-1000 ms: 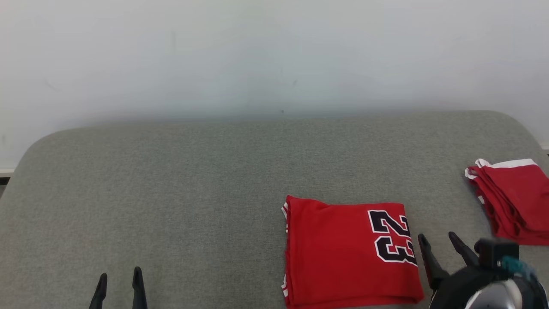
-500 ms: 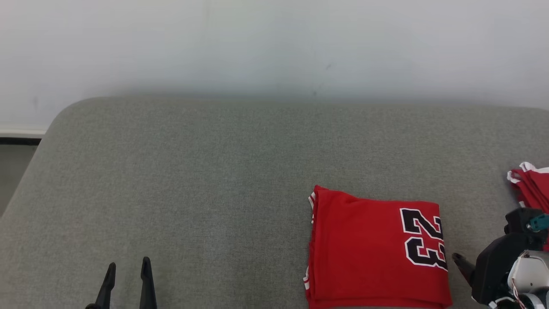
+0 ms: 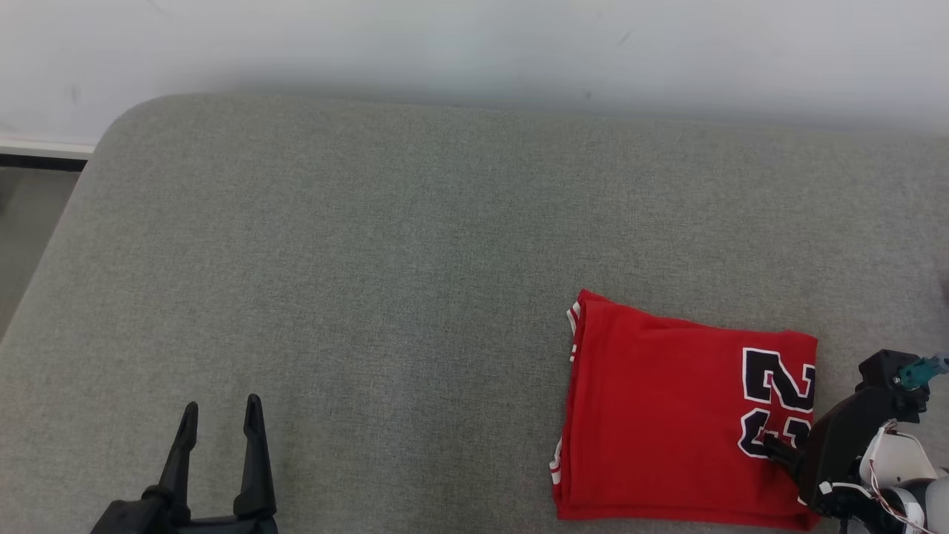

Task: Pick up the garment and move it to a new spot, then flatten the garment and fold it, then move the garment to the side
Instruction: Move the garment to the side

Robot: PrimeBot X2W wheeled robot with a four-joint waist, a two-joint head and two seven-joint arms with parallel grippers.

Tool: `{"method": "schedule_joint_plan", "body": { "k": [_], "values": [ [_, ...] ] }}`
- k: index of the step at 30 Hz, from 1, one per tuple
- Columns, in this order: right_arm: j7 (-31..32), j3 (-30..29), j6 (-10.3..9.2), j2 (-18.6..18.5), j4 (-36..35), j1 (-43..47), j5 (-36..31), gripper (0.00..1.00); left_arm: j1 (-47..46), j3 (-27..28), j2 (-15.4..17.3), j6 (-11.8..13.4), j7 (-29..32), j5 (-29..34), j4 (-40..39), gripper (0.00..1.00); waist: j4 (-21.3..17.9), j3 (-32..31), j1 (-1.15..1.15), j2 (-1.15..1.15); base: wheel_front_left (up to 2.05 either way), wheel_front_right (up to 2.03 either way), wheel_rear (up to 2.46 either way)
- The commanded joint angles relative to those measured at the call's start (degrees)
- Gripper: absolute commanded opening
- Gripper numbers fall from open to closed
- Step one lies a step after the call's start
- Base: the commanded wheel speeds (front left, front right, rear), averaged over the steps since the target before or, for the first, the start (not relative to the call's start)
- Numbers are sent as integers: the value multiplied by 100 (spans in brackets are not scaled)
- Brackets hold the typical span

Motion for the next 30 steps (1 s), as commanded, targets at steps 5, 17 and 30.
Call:
{"method": "schedule_joint_plan", "body": {
  "k": [5, 17, 30],
  "values": [
    [42, 176, 1, 46, 357, -16, -175, 49, -78, 36, -7, -8, -15, 46, -52, 100, 56, 151, -1, 0, 0, 0, 0],
    [53, 1101, 1, -635, 190, -1005, -301, 0, -75, 34, -6, 84, -15, -41, -266, 100, -352, 227, -1, 0, 0, 0, 0],
    [920, 2058, 1, -1409, -438, -2725, -8, 0, -292, -195, -5, 263, -14, -142, -548, 100, -1448, 555, -1, 0, 0, 0, 0]
  ]
}}
